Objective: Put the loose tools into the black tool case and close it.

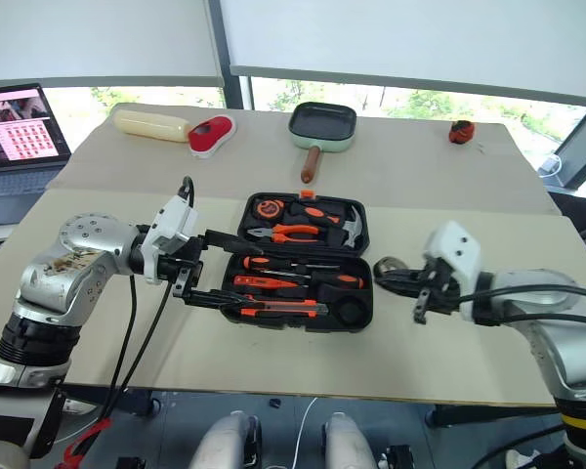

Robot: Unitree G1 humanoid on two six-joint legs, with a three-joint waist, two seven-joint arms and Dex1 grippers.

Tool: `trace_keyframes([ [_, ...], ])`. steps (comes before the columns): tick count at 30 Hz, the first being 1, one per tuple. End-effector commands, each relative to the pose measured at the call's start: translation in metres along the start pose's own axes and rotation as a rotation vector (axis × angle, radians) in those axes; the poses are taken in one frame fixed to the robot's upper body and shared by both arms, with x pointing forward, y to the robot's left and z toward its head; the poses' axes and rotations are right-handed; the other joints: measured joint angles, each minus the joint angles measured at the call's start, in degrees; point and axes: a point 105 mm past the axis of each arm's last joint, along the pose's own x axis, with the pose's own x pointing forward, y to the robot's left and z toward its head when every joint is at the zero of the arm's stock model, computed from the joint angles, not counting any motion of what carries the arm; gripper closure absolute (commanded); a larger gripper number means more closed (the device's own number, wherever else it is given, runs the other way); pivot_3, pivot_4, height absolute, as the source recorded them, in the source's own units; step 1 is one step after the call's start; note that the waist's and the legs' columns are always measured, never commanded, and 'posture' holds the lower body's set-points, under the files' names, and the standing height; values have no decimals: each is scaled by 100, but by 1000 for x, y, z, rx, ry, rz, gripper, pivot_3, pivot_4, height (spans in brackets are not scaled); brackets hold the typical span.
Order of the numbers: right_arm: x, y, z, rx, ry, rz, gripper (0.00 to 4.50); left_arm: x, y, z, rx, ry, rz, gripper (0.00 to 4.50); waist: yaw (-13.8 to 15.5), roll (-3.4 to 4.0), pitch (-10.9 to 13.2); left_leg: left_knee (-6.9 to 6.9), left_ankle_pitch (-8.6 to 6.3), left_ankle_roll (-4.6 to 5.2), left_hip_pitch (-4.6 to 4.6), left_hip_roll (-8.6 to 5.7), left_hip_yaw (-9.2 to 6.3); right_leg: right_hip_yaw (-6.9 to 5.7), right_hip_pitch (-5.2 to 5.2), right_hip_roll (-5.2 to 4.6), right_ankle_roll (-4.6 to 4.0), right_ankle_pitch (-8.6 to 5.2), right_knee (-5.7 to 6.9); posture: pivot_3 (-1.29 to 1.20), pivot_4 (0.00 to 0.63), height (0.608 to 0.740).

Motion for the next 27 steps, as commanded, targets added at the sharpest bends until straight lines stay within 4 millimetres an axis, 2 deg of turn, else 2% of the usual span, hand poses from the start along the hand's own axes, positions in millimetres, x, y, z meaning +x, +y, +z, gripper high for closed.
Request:
trace_keyframes([
  [1, 32, 27, 9, -97, 25, 116, 4471, 0, -3, 6, 59, 15, -15, 0, 1, -1, 0, 1, 0, 0, 0, 0, 1, 1, -1, 0, -1, 0, -1, 0, 150, 740],
  [10, 37, 24, -27, -120, 170, 104, 4471, -6, -4, 6, 67, 28, 4, 0, 65, -2, 1, 0, 0, 1, -8, -4, 2, 1, -9, -2, -2, 0, 0, 0, 150, 740],
  [16, 36, 27, -33, -126, 202, 110, 4471, -7, -5, 7, 71, 28, 10, 0, 55, -2, 1, 0, 0, 1, -8, -1, 1, 0, -9, 0, -3, -1, 2, 0, 150, 740],
  [18, 35, 28, -37, -138, 225, 118, 3709, -7, -3, 8, 74, 27, 14, 0, 56, -2, 1, 0, 0, 1, -8, -2, 1, 0, -9, 0, -3, -1, 2, 0, 150, 740],
  [20, 35, 31, -37, -144, 226, 126, 3148, -7, -2, 9, 75, 26, 16, 0, 74, -4, 0, 1, 0, 1, -8, -2, 1, 0, -7, 0, -2, -1, 1, 0, 150, 740],
  [27, 30, 43, -21, -152, 179, 169, 750, -5, 0, 9, 80, 21, 16, 0, 86, -6, -1, 0, 0, 1, -8, -2, 1, -2, -9, 0, -3, -1, 1, 0, 150, 740],
])
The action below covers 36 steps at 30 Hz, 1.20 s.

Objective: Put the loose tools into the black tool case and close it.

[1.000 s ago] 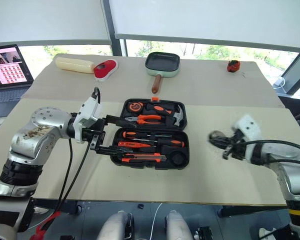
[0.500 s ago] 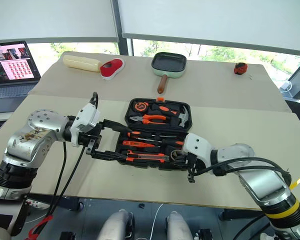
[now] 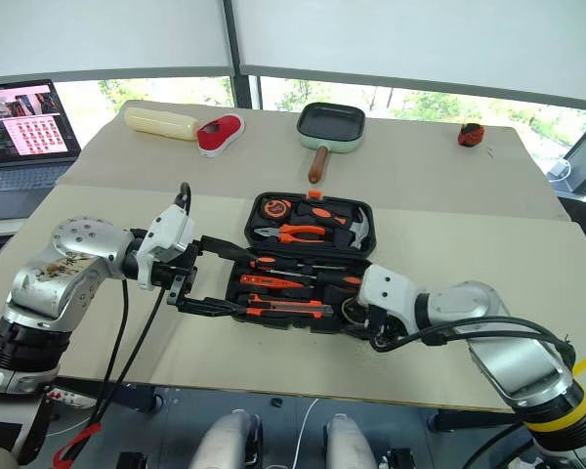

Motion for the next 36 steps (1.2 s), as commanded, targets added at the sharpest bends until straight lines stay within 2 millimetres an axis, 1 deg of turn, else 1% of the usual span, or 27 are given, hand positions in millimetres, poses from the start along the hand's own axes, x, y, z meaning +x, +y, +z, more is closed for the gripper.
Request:
trace_keyframes([
  [1, -10, 8, 18, -27, -48, 29, 432, -3, 6, 12, 61, -16, 19, 0, 0, 0, 0, 2, 0, 0, 0, 0, 1, 1, 0, 0, 0, 0, 1, 0, 150, 740],
  [2, -13, 8, 22, -26, -61, 30, 116, -3, 7, 12, 62, -17, 21, 0, 0, 0, 0, 2, 0, 0, 0, 1, 0, 1, 1, 0, 0, 0, 1, 0, 150, 740],
  [3, -17, 6, 26, -17, -76, 17, 21, -3, 8, 11, 61, -18, 30, 0, 1, 0, 0, 3, 0, 0, 0, 0, 0, 1, 1, 0, 0, 0, 2, 0, 150, 740],
  [4, -21, 2, 28, -3, -88, -2, 21, -5, 11, 10, 57, -17, 44, 0, 1, 0, 0, 2, 0, 0, 0, 1, -1, 0, 1, 1, 0, 0, 2, 0, 150, 740],
  [6, -34, -15, 28, 69, -115, -83, 21, -14, 23, 0, 28, 0, 131, 0, 4, 0, 0, 3, 0, 0, 0, 0, -1, 0, 2, 1, 0, 0, 1, 0, 150, 740],
  [10, -61, -53, 10, 192, -129, -279, 21, -38, 48, -28, -58, 40, 342, 0, 10, -1, 1, 2, 0, 0, 2, 0, -1, 0, 2, 0, -1, 1, 1, 0, 150, 740],
  [11, -64, -58, 7, 207, -131, -304, 21, -41, 51, -32, -68, 47, 369, 0, 10, -2, 1, 2, 0, 0, 2, 0, -1, 0, 1, 0, -1, 1, 1, 0, 150, 740],
  [13, -72, -72, -6, 263, -131, -371, 21, -53, 56, -50, -97, 86, 442, 0, 9, -2, 1, -1, 0, 0, 1, 0, 1, 0, 1, 0, -1, 1, -1, 0, 150, 740],
  [14, -74, -78, -12, 284, -133, -395, 525, -56, 58, -58, -108, 101, 466, 520, 8, -2, 1, -2, 0, 0, 1, 0, 1, 0, 0, 0, -1, 1, -1, 0, 150, 740],
  [15, -76, -85, -21, 309, -123, -432, 660, -61, 59, -67, -124, 123, 492, 645, 7, -2, 1, -3, 0, 0, 1, 0, 2, 1, 0, 0, -1, 1, -1, 0, 150, 740],
  [16, -76, -95, -30, 329, -109, -476, 1048, -64, 60, -77, -131, 154, 514, 1100, 4, -2, 1, -2, 0, 0, 1, 0, 2, 0, -1, 0, -1, 1, -1, 0, 150, 740],
  [17, -75, -103, -39, 347, -95, -510, 1311, -64, 61, -86, -132, 181, 529, 1377, -2, -2, 1, -3, 0, 0, 1, 0, 4, 1, -1, 0, -2, 1, -1, 0, 150, 740],
  [18, -73, -110, -46, 356, -81, -535, 1790, -63, 64, -92, -130, 199, 548, 1789, -7, -2, 1, 0, 0, 0, 1, 0, 6, 1, -2, 0, -2, 2, 1, 0, 150, 740],
  [19, -70, -115, -51, 356, -70, -546, 1995, -60, 67, -95, -129, 208, 561, 2058, -9, -2, 1, -1, 0, 0, 1, 0, 8, 2, -2, 0, -3, 2, 1, 0, 150, 740],
  [21, -64, -121, -56, 336, -48, -541, 2726, -51, 72, -99, -117, 214, 568, 2807, -4, -1, 1, 0, 0, 0, 1, -1, 9, 2, -2, -1, -3, 2, 1, 0, 150, 740],
  [22, -60, -122, -56, 321, -39, -531, 2970, -44, 74, -100, -103, 221, 562, 3100, 11, -1, 1, -1, 0, 0, 1, -1, 9, 2, -3, -1, -2, 2, 2, 0, 150, 740],
  [23, -55, -124, -56, 308, -34, -519, 3430, -38, 74, -99, -88, 224, 546, 3519, 16, -1, 1, -1, 0, 0, 0, -2, 9, 2, -3, -1, -2, 2, 2, 0, 150, 740],
  [24, -53, -125, -55, 299, -31, -510, 3729, -34, 74, -99, -79, 225, 535, 3827, 18, -2, 1, -1, 0, 0, -1, -3, 10, 2, -3, -1, -2, 2, 1, 0, 150, 740],
  [26, -41, -124, -51, 243, -4, -464, 4481, -21, 77, -94, -89, 197, 515, 4496, 15, -2, 1, -1, 0, 0, -5, -3, 10, 2, -5, -1, -1, 3, 1, 0, 150, 740],
  [28, -31, -120, -47, 202, 16, -407, 4481, -8, 75, -90, -106, 175, 483, 4496, 9, -1, 1, -1, 0, 0, -5, -2, 10, 2, -5, -1, -1, 3, 2, 0, 150, 740],
  [30, -24, -113, -42, 183, 14, -350, 4481, -2, 69, -88, -108, 168, 431, 4496, 2, -1, 1, -1, 0, 0, -5, -2, 10, 2, -6, -1, -1, 3, 3, 0, 150, 740],
  [36, -16, -79, -33, 146, -3, -188, 4481, 2, 43, -86, -116, 161, 303, 4496, 12, -1, 1, -4, -1, 2, -6, -3, 9, 2, -5, -3, -1, 2, 1, 0, 150, 740],
])
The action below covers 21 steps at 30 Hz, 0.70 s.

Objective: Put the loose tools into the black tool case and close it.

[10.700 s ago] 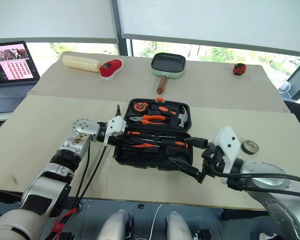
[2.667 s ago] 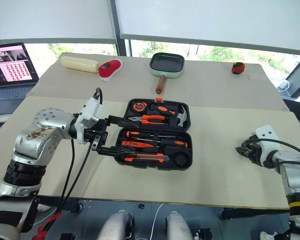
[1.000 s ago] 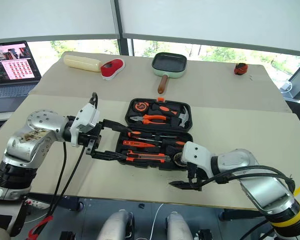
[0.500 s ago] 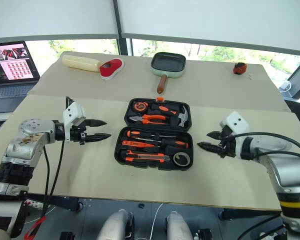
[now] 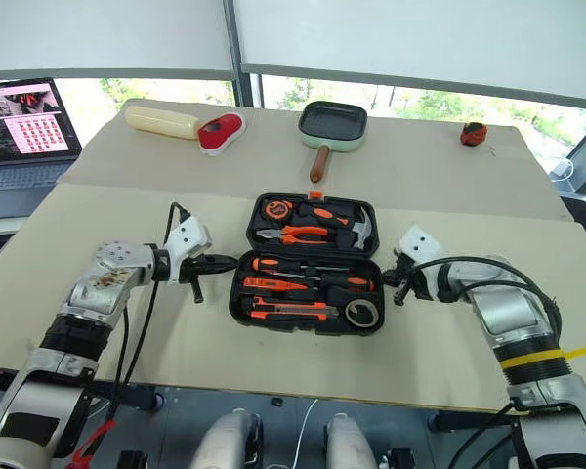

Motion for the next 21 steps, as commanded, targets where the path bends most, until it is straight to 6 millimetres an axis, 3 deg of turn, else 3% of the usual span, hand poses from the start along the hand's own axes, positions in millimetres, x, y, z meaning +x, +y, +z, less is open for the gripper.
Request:
trace_keyframes([
  [1, -7, 28, 17, -63, -55, 112, 4481, -2, -23, 13, 40, -42, -121, 4496, -5, 0, 0, 0, 0, 0, 0, 1, 0, 0, 0, 0, 0, 0, 1, 0, 150, 740],
  [6, -16, 56, 16, -57, -61, 164, 4481, -12, -47, 5, 2, -24, -221, 4496, -8, 1, 0, -4, -1, -1, 1, 5, -1, -1, -2, 2, -1, -1, 2, 0, 150, 740],
  [15, -28, 81, 0, -25, -38, 159, 4481, -30, -75, -18, -62, 42, -313, 4496, -24, 1, 0, -4, -1, -1, 3, 7, -1, -1, -2, 2, -3, -2, 1, 0, 150, 740],
  [21, -37, 82, -9, -29, -8, 101, 4481, -35, -60, -33, -66, 93, -200, 4496, -21, 1, -1, -2, -1, -1, 8, 7, -2, -2, 1, 2, -4, -2, 2, 0, 150, 740],
])
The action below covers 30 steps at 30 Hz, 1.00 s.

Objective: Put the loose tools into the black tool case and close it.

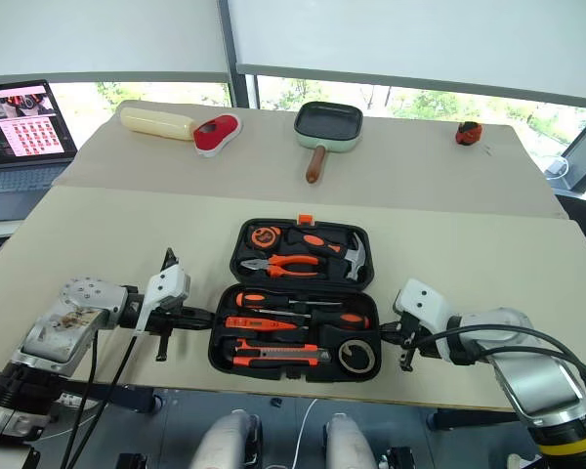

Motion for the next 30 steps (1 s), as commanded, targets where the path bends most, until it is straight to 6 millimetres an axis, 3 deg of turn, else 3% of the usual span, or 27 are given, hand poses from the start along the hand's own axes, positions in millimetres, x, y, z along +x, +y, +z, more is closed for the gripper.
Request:
trace_keyframes([
  [1, -10, 1, 10, -69, -18, -42, 4481, -5, 8, -6, -3, 22, 57, 4496, 2, 0, 0, 0, 0, 0, 0, 0, 0, 0, 0, 0, 0, 0, 0, 0, 150, 740],
  [3, -13, 0, 5, -82, 8, -65, 4481, -11, 14, -11, -27, 32, 92, 4496, 4, 0, 0, 0, 0, 0, 1, 0, 0, 0, 1, 0, 0, 0, 0, 0, 150, 740],
  [4, -14, 0, 4, -77, 12, -76, 4204, -14, 15, -14, -41, 38, 107, 4500, 4, 0, 0, 0, 0, 0, 3, 0, 0, 0, 2, 0, 0, 0, 0, 0, 150, 740],
  [8, -35, -21, 7, 7, -15, -190, 3079, -35, 41, -14, -228, -9, 263, 3453, 0, 0, -1, 3, 1, -1, 8, 1, 0, 0, 5, 0, 0, 0, 3, 0, 150, 740],
  [13, -46, -72, 33, 326, -189, -337, 1287, -35, 86, 28, -534, -169, 392, 1569, -21, -16, 8, 8, 22, 7, 17, 5, -6, 0, 10, 10, 11, 12, 7, 0, 150, 740],
  [19, -21, -97, 53, 599, -268, -314, 1287, -12, 99, 64, -684, -233, 365, 1569, -38, -20, 5, -1, 19, 11, -1, -3, -10, 0, 0, 7, 1, 23, 0, 0, 150, 740],
  [25, 7, -98, 58, 661, -235, -300, 1287, 8, 94, 64, -692, -218, 325, 1569, -102, -19, 6, -20, 18, 11, -10, -7, -10, 1, -12, 5, 0, 22, -3, 0, 150, 740],
  [28, 16, -99, 60, 679, -237, -304, 2029, 13, 92, 65, -712, -226, 311, 2316, -111, -19, 6, -22, 18, 11, -9, -12, -10, 0, -12, 0, 1, 23, -1, 0, 150, 740],
  [30, 17, -100, 61, 705, -250, -301, 2664, 15, 91, 64, -713, -226, 309, 3065, -106, -19, 6, -22, 18, 11, -9, -14, -11, 0, -12, -2, 1, 23, 0, 0, 150, 740],
])
